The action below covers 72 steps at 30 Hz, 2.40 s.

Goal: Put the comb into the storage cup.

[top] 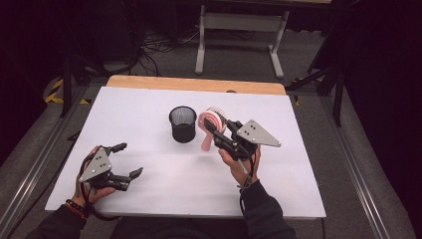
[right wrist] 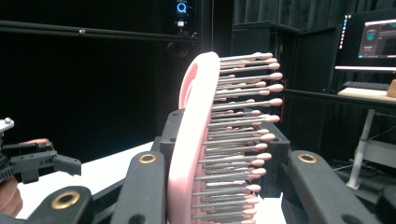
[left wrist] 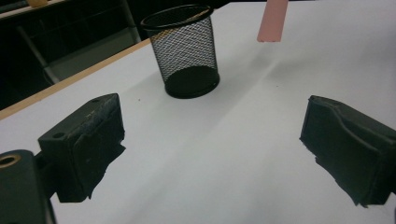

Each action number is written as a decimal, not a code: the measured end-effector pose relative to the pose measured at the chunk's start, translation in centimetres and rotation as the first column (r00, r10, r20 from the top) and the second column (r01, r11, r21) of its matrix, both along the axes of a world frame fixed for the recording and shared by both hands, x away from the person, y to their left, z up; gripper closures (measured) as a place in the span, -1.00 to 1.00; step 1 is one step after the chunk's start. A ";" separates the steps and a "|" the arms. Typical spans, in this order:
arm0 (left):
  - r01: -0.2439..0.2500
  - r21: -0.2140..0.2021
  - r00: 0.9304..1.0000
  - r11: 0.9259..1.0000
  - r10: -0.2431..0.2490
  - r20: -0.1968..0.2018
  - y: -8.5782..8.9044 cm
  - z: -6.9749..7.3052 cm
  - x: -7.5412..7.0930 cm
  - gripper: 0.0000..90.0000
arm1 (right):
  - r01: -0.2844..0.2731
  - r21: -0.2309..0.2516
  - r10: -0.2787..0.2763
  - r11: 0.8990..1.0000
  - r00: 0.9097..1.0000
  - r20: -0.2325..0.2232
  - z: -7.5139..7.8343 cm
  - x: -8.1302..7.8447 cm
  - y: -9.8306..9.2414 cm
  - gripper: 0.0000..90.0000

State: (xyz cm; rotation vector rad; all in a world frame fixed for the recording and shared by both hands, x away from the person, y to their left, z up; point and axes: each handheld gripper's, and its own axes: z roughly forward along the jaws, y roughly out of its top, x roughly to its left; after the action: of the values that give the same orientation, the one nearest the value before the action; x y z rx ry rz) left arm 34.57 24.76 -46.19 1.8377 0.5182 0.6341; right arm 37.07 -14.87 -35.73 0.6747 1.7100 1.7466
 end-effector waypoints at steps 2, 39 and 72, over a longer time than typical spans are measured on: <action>-0.010 -0.011 1.000 1.000 0.010 -0.006 0.6 0.1 0.1 -0.84 | 0.003 0.002 -0.003 1.000 1.000 -0.001 0.3 0.4 0.0 0.40; -0.047 -0.031 0.997 0.998 0.045 -0.056 2.4 -0.4 -1.2 -0.88 | 0.010 0.006 -0.011 1.000 0.996 0.087 5.0 4.6 3.3 0.40; -0.013 0.026 0.999 1.000 0.015 -0.043 1.4 -0.8 -1.3 -0.91 | 0.037 0.021 -0.038 0.999 0.997 0.071 5.8 6.9 5.9 0.40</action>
State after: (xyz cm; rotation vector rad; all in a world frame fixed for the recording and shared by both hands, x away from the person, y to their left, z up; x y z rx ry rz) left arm 33.32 26.13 -46.94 1.8769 0.5546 0.6137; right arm 43.94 -8.99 -29.93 0.6410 1.6242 1.7425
